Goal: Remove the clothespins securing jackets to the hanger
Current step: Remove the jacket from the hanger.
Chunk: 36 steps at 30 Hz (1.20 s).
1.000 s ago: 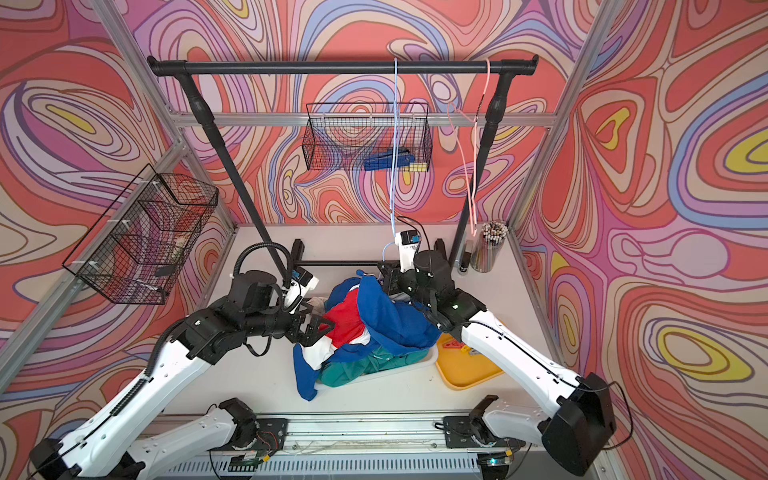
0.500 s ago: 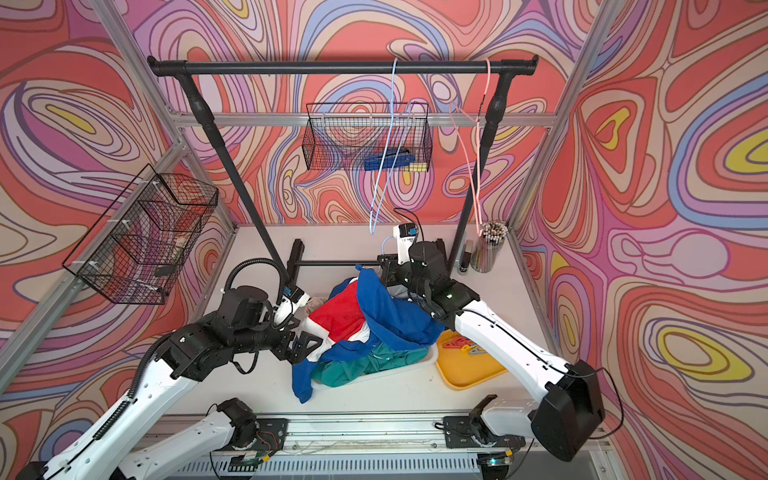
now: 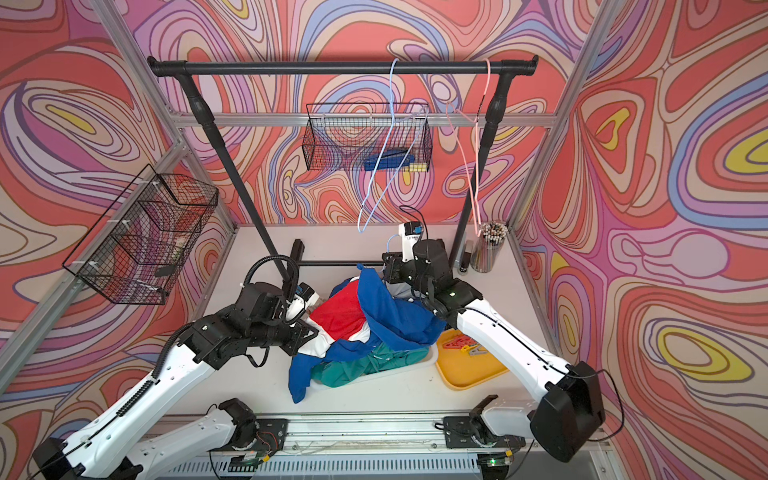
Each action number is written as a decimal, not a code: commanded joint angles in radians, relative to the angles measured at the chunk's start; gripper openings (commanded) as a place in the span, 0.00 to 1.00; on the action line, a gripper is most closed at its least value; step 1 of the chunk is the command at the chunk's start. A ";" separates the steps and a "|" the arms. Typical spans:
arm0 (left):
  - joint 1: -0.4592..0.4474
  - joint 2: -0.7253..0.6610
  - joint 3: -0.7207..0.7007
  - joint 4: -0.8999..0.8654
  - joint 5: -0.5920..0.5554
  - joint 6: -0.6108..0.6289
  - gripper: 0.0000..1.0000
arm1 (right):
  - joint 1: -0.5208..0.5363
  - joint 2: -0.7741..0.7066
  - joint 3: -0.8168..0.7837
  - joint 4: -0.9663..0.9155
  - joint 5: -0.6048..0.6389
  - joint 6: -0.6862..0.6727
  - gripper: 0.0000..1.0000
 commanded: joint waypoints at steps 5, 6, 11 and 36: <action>-0.004 -0.062 0.042 0.008 -0.185 -0.108 0.00 | -0.040 -0.017 0.029 -0.018 0.007 0.021 0.00; -0.004 -0.087 0.033 0.022 -0.208 -0.124 0.00 | -0.055 -0.017 0.028 -0.025 -0.002 0.028 0.00; -0.004 -0.191 0.022 0.017 -0.350 -0.189 0.00 | -0.131 -0.035 0.015 -0.050 -0.036 0.045 0.00; -0.002 -0.341 -0.065 -0.045 -0.755 -0.432 0.00 | -0.414 -0.013 0.009 -0.152 -0.099 0.196 0.00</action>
